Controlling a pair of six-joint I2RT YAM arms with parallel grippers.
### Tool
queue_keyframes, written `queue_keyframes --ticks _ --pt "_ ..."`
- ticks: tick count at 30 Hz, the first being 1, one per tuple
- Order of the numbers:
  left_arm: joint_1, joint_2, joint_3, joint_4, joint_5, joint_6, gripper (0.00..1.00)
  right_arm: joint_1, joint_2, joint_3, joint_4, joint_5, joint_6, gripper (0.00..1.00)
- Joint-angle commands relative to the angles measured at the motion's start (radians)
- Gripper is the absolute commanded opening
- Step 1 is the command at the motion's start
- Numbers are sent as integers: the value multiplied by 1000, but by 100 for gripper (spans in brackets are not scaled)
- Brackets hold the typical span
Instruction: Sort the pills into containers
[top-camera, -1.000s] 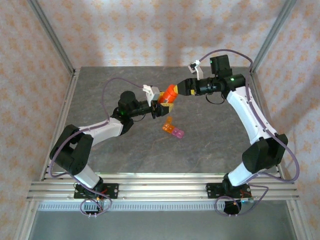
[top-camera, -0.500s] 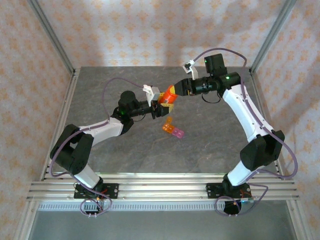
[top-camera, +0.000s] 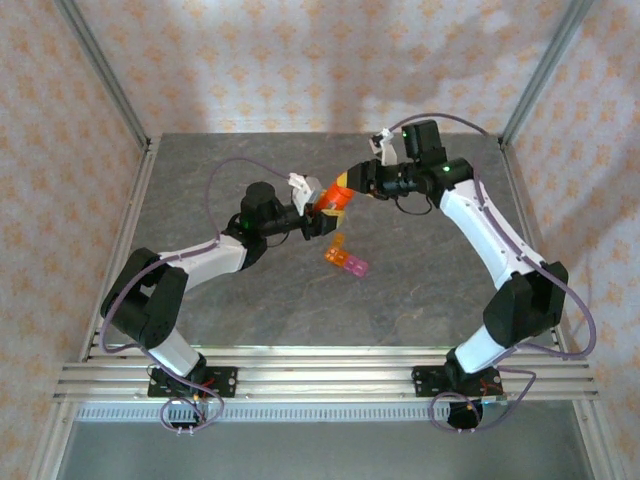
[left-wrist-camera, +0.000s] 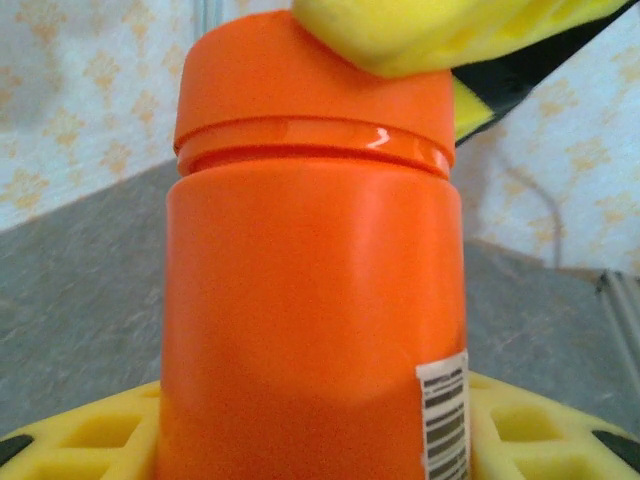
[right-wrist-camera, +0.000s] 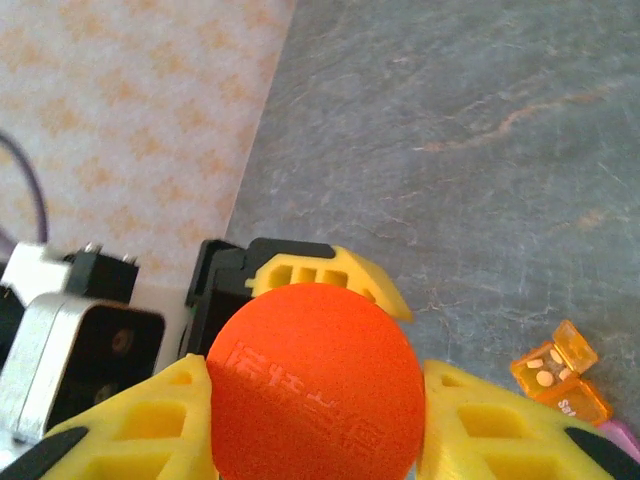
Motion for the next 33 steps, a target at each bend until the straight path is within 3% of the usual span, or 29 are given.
queue_keyframes --ticks 1,10,20,25,33 --pt "-41 -47 36 48 -65 132 0 37 -16 -93 71 160 257 34" --pt "-87 -44 16 43 -204 235 0 153 -52 -171 138 349 434 34" --pt "-90 -30 4 62 -227 230 0 165 -63 -200 175 386 478 35" --pt "-88 -25 -3 79 -232 212 0 166 -66 -163 133 414 452 43" --pt "-58 -18 -13 100 -207 168 0 126 -103 -79 80 435 412 69"
